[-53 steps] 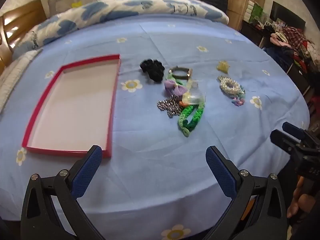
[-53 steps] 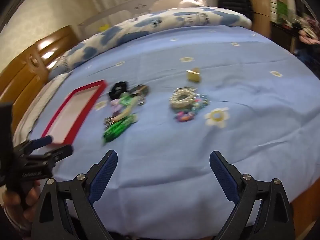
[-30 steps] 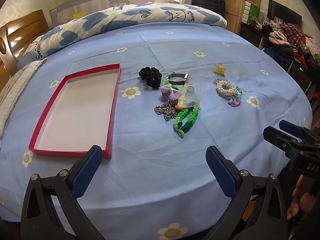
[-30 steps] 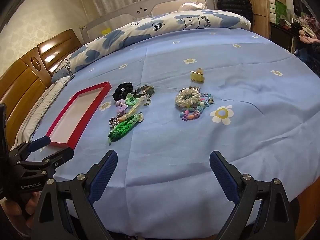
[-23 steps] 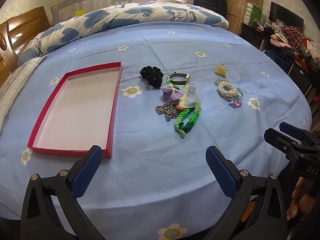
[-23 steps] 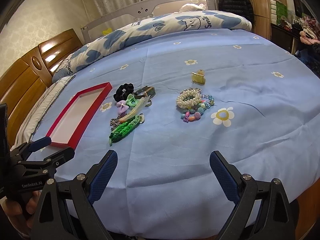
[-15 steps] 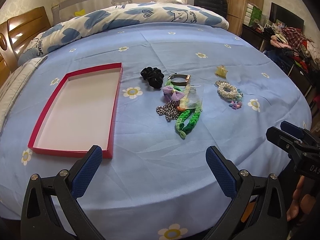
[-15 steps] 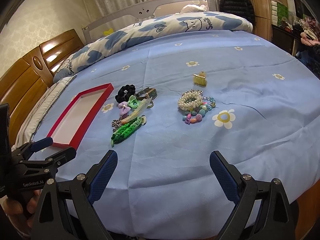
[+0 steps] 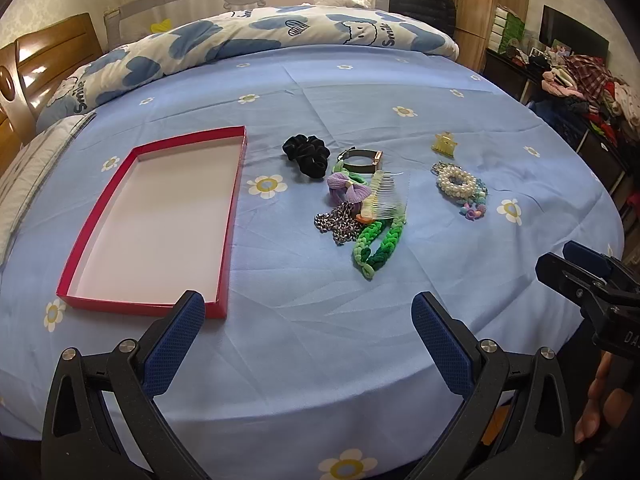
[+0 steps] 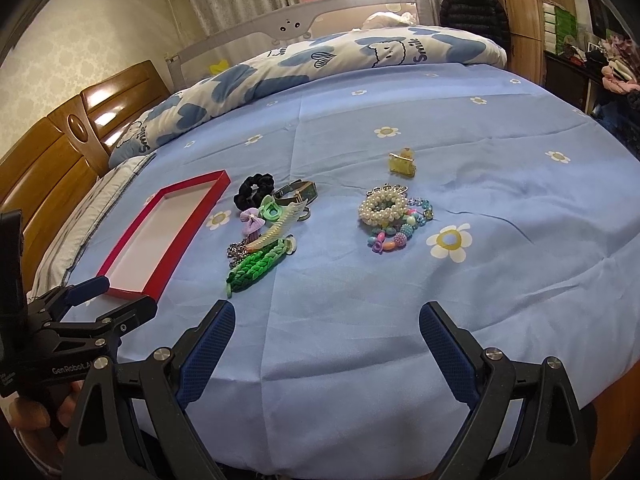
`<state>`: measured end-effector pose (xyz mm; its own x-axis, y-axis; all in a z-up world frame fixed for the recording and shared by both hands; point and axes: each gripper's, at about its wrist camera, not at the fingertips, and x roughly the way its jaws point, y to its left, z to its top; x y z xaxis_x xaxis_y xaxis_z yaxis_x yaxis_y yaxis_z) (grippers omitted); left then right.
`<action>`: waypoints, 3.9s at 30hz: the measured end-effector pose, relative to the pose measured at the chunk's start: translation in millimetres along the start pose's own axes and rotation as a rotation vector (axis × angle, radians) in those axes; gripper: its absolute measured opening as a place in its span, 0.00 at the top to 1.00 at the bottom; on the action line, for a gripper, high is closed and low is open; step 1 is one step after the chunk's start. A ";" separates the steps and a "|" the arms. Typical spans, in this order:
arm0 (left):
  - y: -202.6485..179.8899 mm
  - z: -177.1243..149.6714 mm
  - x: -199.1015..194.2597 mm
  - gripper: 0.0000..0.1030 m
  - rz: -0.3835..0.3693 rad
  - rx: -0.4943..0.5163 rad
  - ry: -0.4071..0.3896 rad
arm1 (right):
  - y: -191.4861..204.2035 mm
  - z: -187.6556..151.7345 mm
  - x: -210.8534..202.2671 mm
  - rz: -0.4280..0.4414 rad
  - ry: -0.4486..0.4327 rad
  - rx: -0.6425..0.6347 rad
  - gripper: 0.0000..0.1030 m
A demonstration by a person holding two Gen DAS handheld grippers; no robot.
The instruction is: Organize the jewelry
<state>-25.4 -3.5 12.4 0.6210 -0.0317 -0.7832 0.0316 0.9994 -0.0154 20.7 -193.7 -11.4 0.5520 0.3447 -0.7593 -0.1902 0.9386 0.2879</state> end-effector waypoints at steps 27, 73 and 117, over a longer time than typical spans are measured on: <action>-1.3 2.3 0.6 0.00 -0.005 0.002 -0.001 | 0.3 -0.4 -0.8 0.005 -0.002 0.000 0.08; -30.6 26.9 115.8 0.35 -0.205 0.028 0.203 | -73.2 72.9 139.1 -0.031 0.113 0.137 0.56; 69.9 19.1 24.2 0.82 -0.221 -0.145 0.042 | 26.4 40.5 90.4 0.207 0.117 0.013 0.87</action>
<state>6.7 65.4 4.2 0.5786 -0.2517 -0.7758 0.0487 0.9601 -0.2752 98.5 -138.4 -48.8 0.4042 0.5300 -0.7455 -0.2783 0.8476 0.4517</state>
